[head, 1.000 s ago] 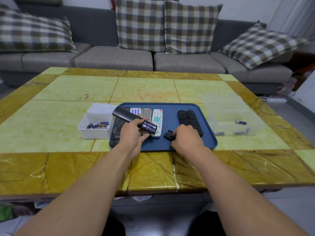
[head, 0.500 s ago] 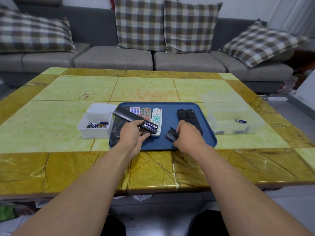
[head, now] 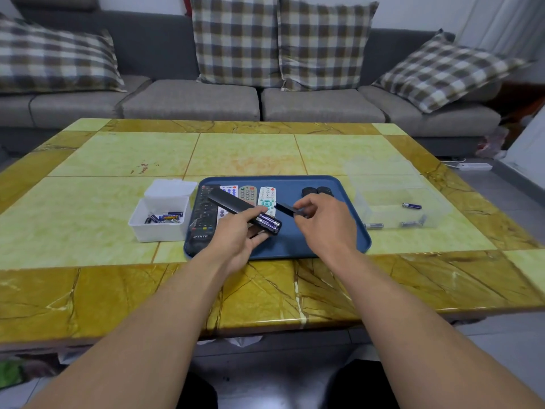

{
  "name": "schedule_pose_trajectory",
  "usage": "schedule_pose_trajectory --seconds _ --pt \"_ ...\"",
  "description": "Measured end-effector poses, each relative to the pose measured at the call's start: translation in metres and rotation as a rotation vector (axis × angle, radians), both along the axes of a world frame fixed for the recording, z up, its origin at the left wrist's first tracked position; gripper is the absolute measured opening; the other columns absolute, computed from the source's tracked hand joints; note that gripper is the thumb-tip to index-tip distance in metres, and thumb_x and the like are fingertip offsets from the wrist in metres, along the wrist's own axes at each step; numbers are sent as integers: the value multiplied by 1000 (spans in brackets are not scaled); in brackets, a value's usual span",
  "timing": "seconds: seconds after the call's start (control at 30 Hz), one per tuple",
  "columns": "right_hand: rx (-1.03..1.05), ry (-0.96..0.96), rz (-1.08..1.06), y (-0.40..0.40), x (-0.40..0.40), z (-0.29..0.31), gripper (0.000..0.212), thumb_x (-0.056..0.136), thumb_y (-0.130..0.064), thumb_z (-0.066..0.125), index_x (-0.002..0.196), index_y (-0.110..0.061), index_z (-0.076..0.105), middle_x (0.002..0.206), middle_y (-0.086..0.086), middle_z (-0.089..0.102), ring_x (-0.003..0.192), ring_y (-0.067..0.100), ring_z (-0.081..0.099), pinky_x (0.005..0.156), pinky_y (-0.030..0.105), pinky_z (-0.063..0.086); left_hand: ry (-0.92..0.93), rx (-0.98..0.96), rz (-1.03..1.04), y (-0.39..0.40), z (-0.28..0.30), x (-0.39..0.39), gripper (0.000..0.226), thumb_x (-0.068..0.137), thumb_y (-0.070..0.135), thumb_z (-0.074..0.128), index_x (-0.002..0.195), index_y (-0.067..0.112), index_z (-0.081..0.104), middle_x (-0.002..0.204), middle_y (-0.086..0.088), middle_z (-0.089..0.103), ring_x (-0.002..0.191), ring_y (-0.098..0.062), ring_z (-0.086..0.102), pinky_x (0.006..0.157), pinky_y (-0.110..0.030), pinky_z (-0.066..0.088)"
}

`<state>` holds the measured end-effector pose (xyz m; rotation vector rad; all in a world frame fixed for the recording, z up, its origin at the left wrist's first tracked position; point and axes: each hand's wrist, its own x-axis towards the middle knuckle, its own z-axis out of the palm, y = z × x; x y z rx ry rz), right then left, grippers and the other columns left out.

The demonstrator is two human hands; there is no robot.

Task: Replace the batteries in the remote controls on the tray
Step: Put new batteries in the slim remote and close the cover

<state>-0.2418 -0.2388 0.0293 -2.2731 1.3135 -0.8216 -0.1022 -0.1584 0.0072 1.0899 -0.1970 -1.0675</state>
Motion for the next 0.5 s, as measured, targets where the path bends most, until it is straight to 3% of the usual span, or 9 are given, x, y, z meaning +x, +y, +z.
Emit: schedule_pose_trajectory --seconds 0.13,0.3,0.4,0.5 --pt "-198 76 101 1 -1 0 11 87 -32 69 96 -37 70 90 -15 61 79 5 58 64 34 52 -25 -28 -106 1 -1 -7 20 92 14 70 109 3 66 97 -12 71 87 -24 71 77 -37 62" --pt "-355 60 175 5 3 -2 17 86 -24 70 101 -28 76 90 -9 61 76 14 60 60 39 53 117 -123 -69 1 2 -5 12 95 5 51 107 4 55 109 -19 63 94 -28 67 71 -35 63" --pt "-407 55 238 7 6 0 21 87 -16 70 105 -24 78 85 -3 59 71 19 58 54 38 51 99 -132 -83 2 4 -6 13 95 10 61 106 3 61 103 -15 66 89 -25 69 73 -35 62" --pt "-419 87 329 9 9 6 24 90 -12 67 110 -21 77 95 1 62 78 23 60 58 40 52 82 -162 -32 1 4 -3 26 94 12 66 114 -3 66 105 -15 69 89 -22 72 83 -33 62"
